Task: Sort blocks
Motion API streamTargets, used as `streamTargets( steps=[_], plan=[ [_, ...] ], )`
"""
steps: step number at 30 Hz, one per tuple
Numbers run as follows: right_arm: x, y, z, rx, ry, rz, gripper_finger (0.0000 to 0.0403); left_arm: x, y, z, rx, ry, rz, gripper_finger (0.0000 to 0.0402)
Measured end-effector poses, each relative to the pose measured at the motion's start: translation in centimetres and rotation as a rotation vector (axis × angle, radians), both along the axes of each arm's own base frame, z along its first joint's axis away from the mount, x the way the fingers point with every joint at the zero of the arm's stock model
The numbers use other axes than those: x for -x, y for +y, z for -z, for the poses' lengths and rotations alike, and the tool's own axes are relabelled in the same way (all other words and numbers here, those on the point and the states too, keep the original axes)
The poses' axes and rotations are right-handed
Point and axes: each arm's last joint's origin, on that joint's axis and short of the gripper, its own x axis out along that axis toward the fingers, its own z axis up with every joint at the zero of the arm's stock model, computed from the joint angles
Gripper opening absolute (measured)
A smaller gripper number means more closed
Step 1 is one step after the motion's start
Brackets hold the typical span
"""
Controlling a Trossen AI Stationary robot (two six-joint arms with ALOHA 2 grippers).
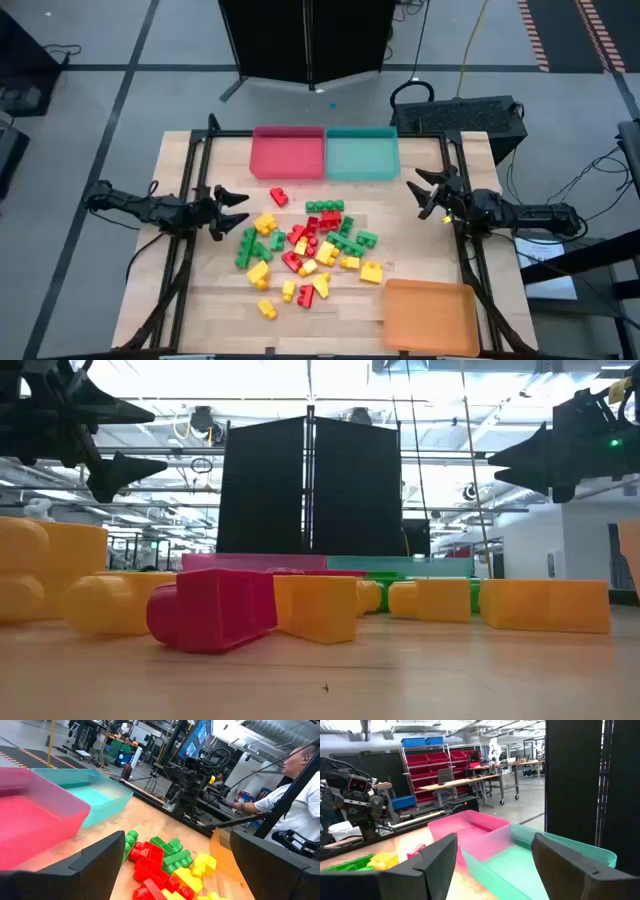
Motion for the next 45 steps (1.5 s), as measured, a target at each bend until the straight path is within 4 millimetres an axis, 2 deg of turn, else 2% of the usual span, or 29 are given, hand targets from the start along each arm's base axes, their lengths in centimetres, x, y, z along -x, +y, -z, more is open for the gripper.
streamTargets(
  steps=[40,45],
  plan=[
    [0.00,0.00,-0.04,0.003,-0.004,0.000,0.0249,0.00,0.00,0.00,0.000,0.000,0.000,0.0361],
    [-0.06,0.12,-0.19,0.041,0.002,-0.045,0.0249,0.00,0.00,0.01,0.000,0.000,0.000,0.0361]
  ],
)
